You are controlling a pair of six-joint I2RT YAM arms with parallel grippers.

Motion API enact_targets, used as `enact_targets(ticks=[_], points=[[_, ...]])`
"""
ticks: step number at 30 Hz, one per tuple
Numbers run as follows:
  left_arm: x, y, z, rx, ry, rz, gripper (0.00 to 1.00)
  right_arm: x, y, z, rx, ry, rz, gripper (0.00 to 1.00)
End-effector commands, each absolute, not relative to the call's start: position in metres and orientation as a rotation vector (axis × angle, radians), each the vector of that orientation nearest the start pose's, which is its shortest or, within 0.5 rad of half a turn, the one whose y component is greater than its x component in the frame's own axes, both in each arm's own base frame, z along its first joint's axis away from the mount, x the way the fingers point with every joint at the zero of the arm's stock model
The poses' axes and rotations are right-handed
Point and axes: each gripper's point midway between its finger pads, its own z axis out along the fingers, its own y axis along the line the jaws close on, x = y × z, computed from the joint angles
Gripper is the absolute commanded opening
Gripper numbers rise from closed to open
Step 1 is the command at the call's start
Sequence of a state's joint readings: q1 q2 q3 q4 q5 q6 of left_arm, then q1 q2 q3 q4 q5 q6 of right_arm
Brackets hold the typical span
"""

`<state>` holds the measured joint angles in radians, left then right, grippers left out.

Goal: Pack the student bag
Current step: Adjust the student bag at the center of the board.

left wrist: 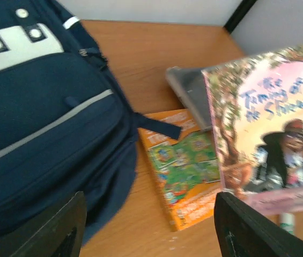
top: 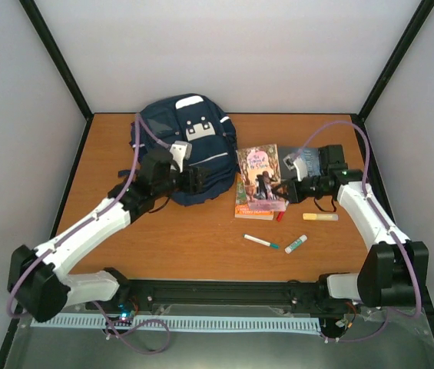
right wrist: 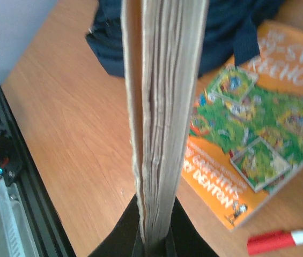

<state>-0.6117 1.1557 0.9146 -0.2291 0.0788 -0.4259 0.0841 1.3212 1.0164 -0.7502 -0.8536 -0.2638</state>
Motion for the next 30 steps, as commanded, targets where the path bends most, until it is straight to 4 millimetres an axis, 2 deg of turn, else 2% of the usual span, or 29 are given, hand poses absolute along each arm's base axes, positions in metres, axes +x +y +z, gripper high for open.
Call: enact_targets(ticks=[1, 3, 5, 8, 19, 24, 30], points=[[0.324, -0.223, 0.233, 0.372, 2.188, -0.472, 0.66, 0.285, 0.14, 0.17, -0.709, 2.286, 0.915, 0.03], [0.331, -0.231, 0.227, 0.418, 2.22, -0.457, 0.64, 0.288, 0.136, 0.168, -0.706, 2.282, 0.886, 0.03], [0.336, -0.243, 0.217, 0.475, 2.271, -0.469, 0.57, 0.296, 0.131, 0.168, -0.695, 2.275, 0.825, 0.03], [0.345, -0.252, 0.186, 0.543, 2.414, -0.416, 0.49, 0.299, 0.128, 0.166, -0.693, 2.281, 0.782, 0.03], [0.373, -0.289, 0.119, 0.599, 2.56, -0.412, 0.55, 0.3, 0.129, 0.15, -0.682, 2.319, 0.812, 0.03], [0.386, -0.3, 0.105, 0.632, 2.553, -0.348, 0.55, 0.299, 0.129, 0.147, -0.676, 2.331, 0.825, 0.03], [0.396, -0.3, 0.086, 0.658, 2.579, -0.206, 0.48, 0.299, 0.129, 0.145, -0.673, 2.339, 0.828, 0.03]])
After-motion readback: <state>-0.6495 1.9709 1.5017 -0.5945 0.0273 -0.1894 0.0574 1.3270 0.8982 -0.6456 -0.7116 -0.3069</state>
